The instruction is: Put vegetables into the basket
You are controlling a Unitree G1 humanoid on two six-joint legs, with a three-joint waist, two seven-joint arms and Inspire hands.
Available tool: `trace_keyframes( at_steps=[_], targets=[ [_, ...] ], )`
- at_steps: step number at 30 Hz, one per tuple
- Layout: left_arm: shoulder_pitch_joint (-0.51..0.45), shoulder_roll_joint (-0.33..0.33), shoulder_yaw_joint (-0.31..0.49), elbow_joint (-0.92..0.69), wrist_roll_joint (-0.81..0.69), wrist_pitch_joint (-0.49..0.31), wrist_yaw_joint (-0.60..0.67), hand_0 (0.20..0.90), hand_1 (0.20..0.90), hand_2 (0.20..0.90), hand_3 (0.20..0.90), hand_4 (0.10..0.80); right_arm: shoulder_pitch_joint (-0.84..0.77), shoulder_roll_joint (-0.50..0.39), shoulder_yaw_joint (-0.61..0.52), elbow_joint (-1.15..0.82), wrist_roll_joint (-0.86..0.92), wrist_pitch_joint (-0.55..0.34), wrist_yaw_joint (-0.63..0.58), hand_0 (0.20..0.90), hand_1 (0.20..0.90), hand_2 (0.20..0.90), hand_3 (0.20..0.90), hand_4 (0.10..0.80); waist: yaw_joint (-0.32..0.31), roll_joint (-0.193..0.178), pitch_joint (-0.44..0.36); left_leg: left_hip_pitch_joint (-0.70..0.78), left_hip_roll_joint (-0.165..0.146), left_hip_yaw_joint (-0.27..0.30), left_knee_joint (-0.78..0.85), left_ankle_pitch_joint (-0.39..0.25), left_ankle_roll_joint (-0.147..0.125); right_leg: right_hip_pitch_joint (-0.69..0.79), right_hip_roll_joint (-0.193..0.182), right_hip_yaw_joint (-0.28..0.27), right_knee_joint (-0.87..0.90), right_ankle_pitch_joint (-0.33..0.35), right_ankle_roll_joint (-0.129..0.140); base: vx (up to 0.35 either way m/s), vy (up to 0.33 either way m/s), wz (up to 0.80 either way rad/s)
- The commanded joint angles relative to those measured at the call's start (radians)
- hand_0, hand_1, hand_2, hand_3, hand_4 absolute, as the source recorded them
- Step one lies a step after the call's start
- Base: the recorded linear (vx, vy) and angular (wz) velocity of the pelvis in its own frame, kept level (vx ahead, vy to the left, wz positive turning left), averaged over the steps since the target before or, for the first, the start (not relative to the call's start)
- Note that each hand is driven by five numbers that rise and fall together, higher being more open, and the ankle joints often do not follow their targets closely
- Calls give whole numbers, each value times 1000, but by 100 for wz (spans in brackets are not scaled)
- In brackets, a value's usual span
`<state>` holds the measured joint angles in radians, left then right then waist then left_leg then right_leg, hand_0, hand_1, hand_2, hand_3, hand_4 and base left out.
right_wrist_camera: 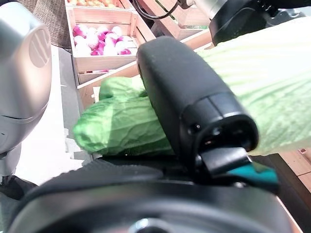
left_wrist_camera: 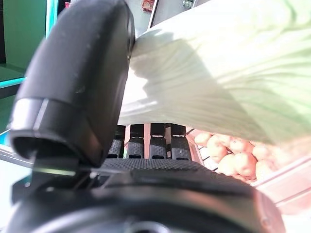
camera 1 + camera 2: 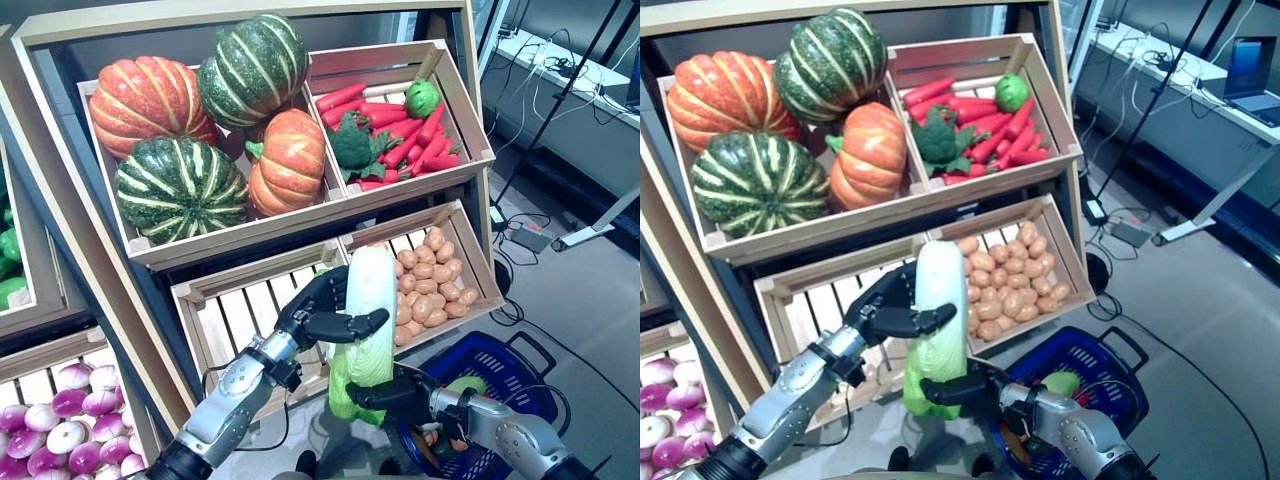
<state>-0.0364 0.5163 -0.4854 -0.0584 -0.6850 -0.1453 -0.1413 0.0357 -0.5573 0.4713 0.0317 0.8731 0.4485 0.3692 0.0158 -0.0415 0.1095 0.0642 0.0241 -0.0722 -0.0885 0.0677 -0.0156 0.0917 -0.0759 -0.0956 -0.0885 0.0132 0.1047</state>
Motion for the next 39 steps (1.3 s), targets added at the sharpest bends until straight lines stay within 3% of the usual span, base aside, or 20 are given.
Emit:
trace_keyframes(
  at_steps=[1, 7, 8, 9, 10, 19, 26, 39],
  targets=[
    [-90, -70, -48, -87, -75, -68, -75, 300, 300, 300, 300, 400, -90, 47, -45, -81, 129, -166, -19, 300, 300, 300, 300, 400, 1, -28, -49, 10, -8, 20, 12, -58, 13, -15, -40, 24, 15, 56, 15, 0, 0, 0],
    [-88, -61, -46, -91, -66, -55, -72, 300, 300, 300, 300, 400, -84, 48, -62, -82, 133, -204, -26, 300, 300, 300, 300, 400, -1, -26, -48, 11, -7, 21, 11, -59, 12, -14, -41, 26, 13, 56, 16, 0, 0, 0],
    [-87, -60, -45, -88, -67, -55, -72, 378, 378, 378, 378, 452, -82, 48, -64, -80, 132, -206, -27, 300, 300, 300, 300, 400, -1, -26, -48, 11, -7, 21, 11, -59, 12, -13, -41, 26, 13, 56, 16, 0, 0, 0],
    [-84, -61, -41, -85, -67, -54, -71, 773, 773, 773, 773, 715, -78, 47, -69, -77, 134, -212, -28, 300, 300, 300, 300, 400, -1, -25, -48, 12, -7, 22, 12, -59, 12, -12, -42, 26, 13, 56, 17, 0, 0, 0],
    [-82, -59, -38, -88, -67, -51, -64, 900, 900, 900, 900, 800, -76, 44, -76, -79, 137, -214, -31, 300, 300, 300, 300, 400, -2, -25, -48, 12, -6, 23, 12, -59, 12, -12, -42, 27, 13, 56, 16, 0, 0, 0],
    [-73, -50, -6, -83, -57, -68, -19, 900, 900, 900, 900, 800, -62, 17, -121, -92, 121, -261, -46, 300, 300, 300, 300, 400, -5, -26, -39, 10, -5, 23, 15, -60, 12, -16, -40, 29, 16, 56, 15, 0, 0, 0],
    [-38, -36, 61, -91, -52, -74, 10, 900, 900, 900, 900, 800, -35, 9, -182, -120, 147, -304, -49, 300, 300, 300, 300, 400, -9, -23, -33, 12, -2, 27, 16, -60, 11, -16, -36, 35, 16, 56, 12, -3, 1, -1],
    [32, -45, 195, -89, -22, -96, 50, 900, 900, 900, 900, 800, 21, 99, -329, -137, 250, -459, -126, 300, 300, 300, 300, 400, -14, -15, -25, 1, -4, 24, 12, -59, 9, -24, -26, 37, 8, 54, 3, -3, 0, -1]
  ],
)
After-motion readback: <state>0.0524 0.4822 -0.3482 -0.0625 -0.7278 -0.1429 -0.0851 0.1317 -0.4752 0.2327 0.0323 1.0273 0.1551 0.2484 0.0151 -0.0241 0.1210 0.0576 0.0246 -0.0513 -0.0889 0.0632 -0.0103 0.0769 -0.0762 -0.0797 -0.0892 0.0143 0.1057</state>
